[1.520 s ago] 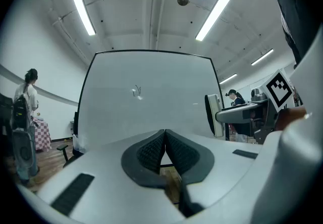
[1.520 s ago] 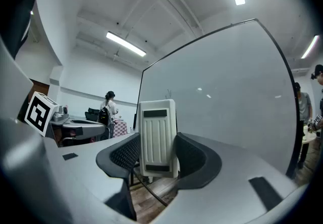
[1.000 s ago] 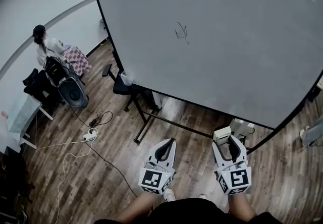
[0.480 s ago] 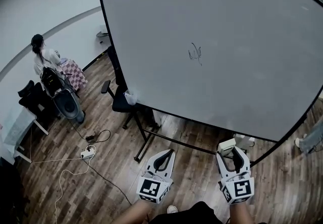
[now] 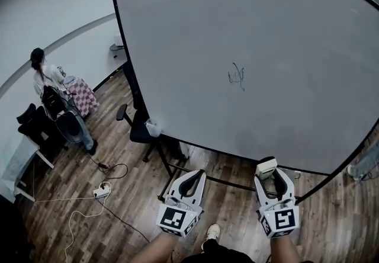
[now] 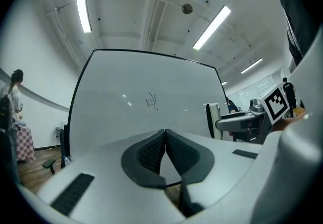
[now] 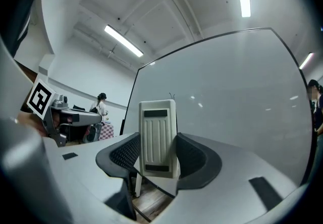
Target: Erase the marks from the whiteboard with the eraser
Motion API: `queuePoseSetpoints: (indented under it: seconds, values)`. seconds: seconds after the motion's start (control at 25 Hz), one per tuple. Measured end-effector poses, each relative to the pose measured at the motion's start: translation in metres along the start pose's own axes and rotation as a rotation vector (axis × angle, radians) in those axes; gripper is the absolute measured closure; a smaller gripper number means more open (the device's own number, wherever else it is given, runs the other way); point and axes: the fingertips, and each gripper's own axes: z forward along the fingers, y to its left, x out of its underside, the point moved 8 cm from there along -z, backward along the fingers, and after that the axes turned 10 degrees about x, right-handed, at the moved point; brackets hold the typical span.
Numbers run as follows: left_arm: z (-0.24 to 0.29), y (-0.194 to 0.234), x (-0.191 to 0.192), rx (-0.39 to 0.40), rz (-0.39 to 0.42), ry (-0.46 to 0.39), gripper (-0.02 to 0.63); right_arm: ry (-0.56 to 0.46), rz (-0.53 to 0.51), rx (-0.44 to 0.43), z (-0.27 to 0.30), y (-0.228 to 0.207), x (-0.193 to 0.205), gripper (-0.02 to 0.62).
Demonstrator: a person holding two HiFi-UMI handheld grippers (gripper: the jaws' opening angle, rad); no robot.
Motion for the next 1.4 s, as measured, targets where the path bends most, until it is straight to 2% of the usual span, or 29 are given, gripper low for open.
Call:
queuePoseSetpoints:
  seconds: [0.28, 0.72, 0.88, 1.08, 1.4]
  values:
    - [0.041, 0.045, -0.011, 0.013, 0.044, -0.044, 0.586, -0.108, -0.06, 0.025, 0.054, 0.004, -0.03, 0.35]
    - [0.107, 0.11, -0.022, 0.035, 0.08, -0.097, 0.586, -0.137, -0.055, 0.075, 0.132, -0.003, -0.045, 0.35]
    - [0.123, 0.126, -0.025, 0.049, 0.077, -0.113, 0.586, -0.139, -0.03, 0.121, 0.15, -0.008, -0.053, 0.35]
    - [0.137, 0.148, -0.025, 0.053, 0.051, -0.141, 0.586, -0.111, -0.024, 0.13, 0.176, -0.004, -0.059, 0.35]
    - [0.16, 0.198, -0.029, 0.153, 0.074, -0.159, 0.586, -0.077, -0.029, 0.21, 0.22, 0.024, -0.067, 0.35]
